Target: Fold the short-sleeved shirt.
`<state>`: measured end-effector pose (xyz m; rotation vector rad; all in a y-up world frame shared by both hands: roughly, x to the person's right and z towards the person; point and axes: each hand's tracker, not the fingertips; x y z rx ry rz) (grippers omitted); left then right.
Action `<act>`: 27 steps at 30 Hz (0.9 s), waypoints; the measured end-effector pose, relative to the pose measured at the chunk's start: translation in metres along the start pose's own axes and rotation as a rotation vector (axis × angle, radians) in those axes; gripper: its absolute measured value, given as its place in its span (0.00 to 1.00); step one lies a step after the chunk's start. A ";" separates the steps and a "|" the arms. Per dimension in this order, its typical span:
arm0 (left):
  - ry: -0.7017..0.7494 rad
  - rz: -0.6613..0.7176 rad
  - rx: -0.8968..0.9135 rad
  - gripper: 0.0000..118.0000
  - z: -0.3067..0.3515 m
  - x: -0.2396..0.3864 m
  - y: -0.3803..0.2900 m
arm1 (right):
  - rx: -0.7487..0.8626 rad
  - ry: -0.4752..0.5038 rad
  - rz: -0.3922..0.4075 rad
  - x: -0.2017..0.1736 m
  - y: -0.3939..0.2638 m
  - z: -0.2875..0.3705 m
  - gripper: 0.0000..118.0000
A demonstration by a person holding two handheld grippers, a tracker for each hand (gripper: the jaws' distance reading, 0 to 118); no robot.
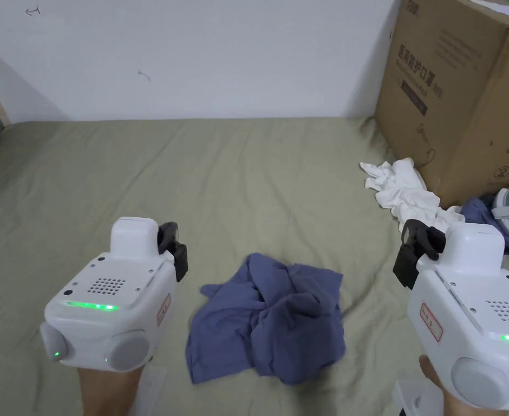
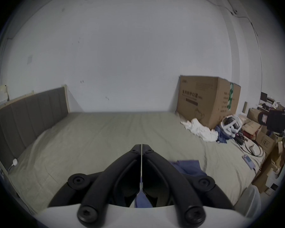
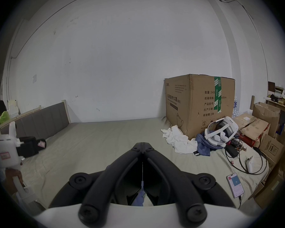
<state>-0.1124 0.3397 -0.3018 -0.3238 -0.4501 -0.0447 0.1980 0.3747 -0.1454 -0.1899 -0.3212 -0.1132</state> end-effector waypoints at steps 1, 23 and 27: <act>-0.015 0.015 -0.040 0.04 -0.004 0.000 -0.005 | -0.003 0.000 -0.002 0.001 -0.002 0.000 0.02; 0.071 0.196 -0.719 0.89 -0.083 0.000 -0.152 | -0.121 -0.015 -0.021 0.017 -0.038 -0.019 0.02; 0.085 0.226 -0.750 0.95 -0.089 -0.001 -0.162 | -0.138 -0.017 -0.024 0.020 -0.043 -0.022 0.02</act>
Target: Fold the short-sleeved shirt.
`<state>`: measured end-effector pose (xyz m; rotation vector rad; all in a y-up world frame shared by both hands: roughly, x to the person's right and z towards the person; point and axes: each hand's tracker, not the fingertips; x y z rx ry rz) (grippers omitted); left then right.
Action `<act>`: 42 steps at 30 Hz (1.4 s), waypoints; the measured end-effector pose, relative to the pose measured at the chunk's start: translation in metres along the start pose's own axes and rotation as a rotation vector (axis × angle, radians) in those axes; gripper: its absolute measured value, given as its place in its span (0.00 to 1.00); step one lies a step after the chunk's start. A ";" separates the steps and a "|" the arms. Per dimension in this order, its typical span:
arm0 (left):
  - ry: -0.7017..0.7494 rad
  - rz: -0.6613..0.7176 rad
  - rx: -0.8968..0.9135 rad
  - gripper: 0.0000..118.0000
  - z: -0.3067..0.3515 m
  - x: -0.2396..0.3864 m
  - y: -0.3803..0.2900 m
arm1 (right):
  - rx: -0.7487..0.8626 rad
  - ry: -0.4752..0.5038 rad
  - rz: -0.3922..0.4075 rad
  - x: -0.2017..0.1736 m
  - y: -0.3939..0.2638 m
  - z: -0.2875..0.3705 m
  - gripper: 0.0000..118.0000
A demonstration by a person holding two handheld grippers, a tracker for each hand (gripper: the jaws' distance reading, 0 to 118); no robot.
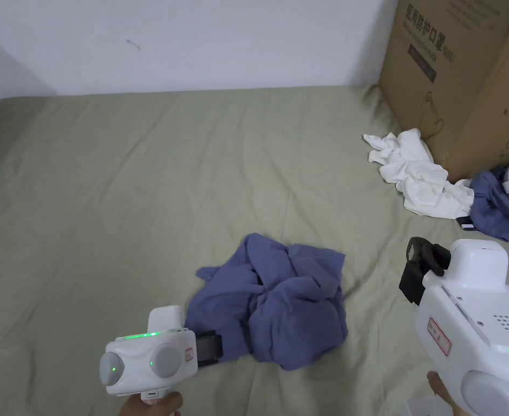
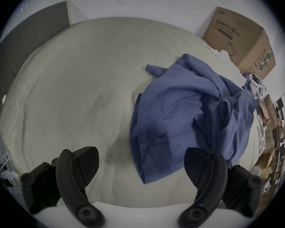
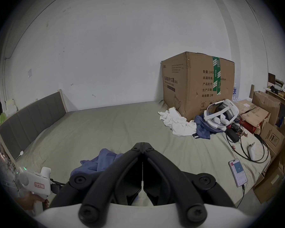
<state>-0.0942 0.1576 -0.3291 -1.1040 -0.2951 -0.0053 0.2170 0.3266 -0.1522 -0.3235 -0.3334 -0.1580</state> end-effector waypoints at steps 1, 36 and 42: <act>0.008 0.008 -0.005 0.95 -0.003 0.001 0.000 | -0.004 -0.001 0.000 0.001 -0.001 0.000 0.02; -0.194 -0.016 0.152 0.06 0.040 -0.006 0.025 | -0.630 0.037 -0.001 -0.012 -0.063 -0.279 0.97; -0.194 -0.003 0.143 0.06 0.037 -0.008 0.023 | -0.725 0.047 -0.016 -0.012 -0.084 -0.299 0.38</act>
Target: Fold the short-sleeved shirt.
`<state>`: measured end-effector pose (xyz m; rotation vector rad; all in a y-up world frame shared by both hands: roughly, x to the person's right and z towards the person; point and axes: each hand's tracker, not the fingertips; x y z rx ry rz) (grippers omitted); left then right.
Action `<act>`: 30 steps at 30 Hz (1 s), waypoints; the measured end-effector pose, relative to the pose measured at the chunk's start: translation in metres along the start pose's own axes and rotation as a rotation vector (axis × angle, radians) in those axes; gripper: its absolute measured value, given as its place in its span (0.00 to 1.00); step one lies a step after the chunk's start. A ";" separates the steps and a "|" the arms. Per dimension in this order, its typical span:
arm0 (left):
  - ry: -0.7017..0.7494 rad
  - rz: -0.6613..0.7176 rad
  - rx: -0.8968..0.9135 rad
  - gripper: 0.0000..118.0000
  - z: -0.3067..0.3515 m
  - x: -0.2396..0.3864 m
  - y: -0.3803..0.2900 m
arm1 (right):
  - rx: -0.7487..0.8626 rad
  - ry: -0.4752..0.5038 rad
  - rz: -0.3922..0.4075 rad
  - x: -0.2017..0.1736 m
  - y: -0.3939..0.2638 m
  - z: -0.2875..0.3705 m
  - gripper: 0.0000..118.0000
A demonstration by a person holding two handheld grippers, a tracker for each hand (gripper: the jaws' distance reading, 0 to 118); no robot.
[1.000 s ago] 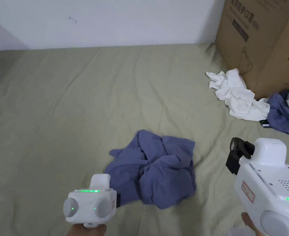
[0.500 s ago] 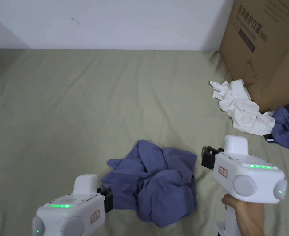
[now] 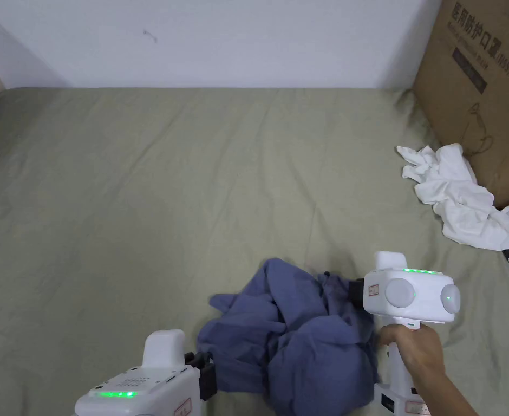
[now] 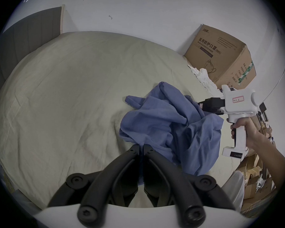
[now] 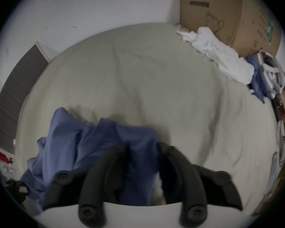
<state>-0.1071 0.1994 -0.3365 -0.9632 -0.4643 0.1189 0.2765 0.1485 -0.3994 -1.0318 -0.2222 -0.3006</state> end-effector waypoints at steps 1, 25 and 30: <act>0.000 0.002 -0.001 0.06 0.000 -0.001 0.000 | 0.002 0.038 -0.001 -0.001 -0.002 0.001 0.29; -0.010 0.089 0.434 0.06 0.094 -0.029 0.135 | 0.758 -0.158 0.256 -0.023 0.050 0.293 0.11; 0.045 0.061 0.580 0.06 0.143 -0.039 0.202 | 0.864 -0.208 0.238 -0.031 0.078 0.322 0.11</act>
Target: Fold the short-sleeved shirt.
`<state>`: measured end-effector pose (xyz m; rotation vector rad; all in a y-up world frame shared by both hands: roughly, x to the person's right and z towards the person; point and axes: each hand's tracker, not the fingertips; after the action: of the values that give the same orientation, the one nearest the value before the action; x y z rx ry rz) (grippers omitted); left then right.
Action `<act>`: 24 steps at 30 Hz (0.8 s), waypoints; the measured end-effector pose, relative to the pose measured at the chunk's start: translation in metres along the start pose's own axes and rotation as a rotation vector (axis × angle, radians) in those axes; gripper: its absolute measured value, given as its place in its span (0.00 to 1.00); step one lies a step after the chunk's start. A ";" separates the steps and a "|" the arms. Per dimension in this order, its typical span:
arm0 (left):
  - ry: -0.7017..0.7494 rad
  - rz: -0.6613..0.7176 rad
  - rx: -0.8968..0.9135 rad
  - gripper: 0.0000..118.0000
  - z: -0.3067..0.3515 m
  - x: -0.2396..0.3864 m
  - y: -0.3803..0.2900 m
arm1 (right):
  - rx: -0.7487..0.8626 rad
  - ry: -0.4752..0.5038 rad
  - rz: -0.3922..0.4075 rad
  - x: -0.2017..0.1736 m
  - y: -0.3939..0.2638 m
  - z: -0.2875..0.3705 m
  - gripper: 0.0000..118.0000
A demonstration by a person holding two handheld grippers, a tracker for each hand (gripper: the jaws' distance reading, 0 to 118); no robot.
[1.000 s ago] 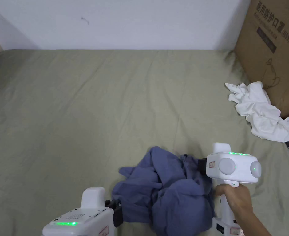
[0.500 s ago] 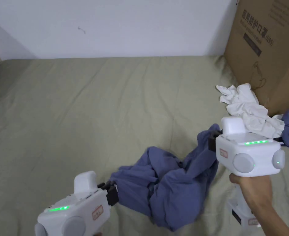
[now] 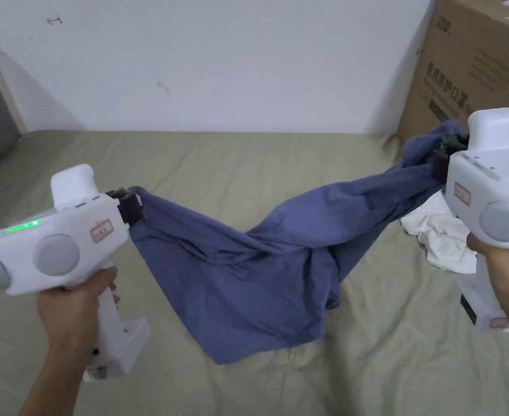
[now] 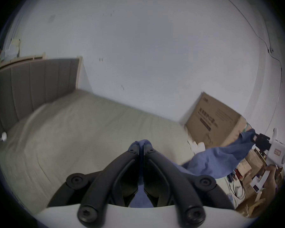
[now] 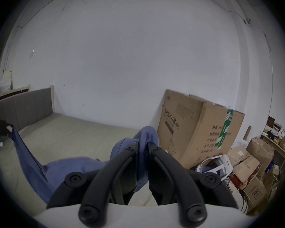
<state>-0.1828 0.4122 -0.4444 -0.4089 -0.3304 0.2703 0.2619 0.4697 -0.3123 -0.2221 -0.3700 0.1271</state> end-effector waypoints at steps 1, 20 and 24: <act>0.003 0.000 0.023 0.06 0.001 -0.001 0.012 | 0.012 0.001 -0.013 0.003 0.005 -0.004 0.11; 0.088 -0.145 0.175 0.06 -0.050 0.007 0.165 | 0.181 -0.006 -0.018 -0.009 0.104 -0.054 0.11; 0.085 -0.148 0.166 0.06 -0.070 0.006 0.164 | 0.177 -0.010 -0.012 -0.011 0.099 -0.067 0.11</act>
<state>-0.1831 0.5350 -0.5737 -0.2299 -0.2516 0.1339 0.2684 0.5510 -0.4006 -0.0441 -0.3681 0.1481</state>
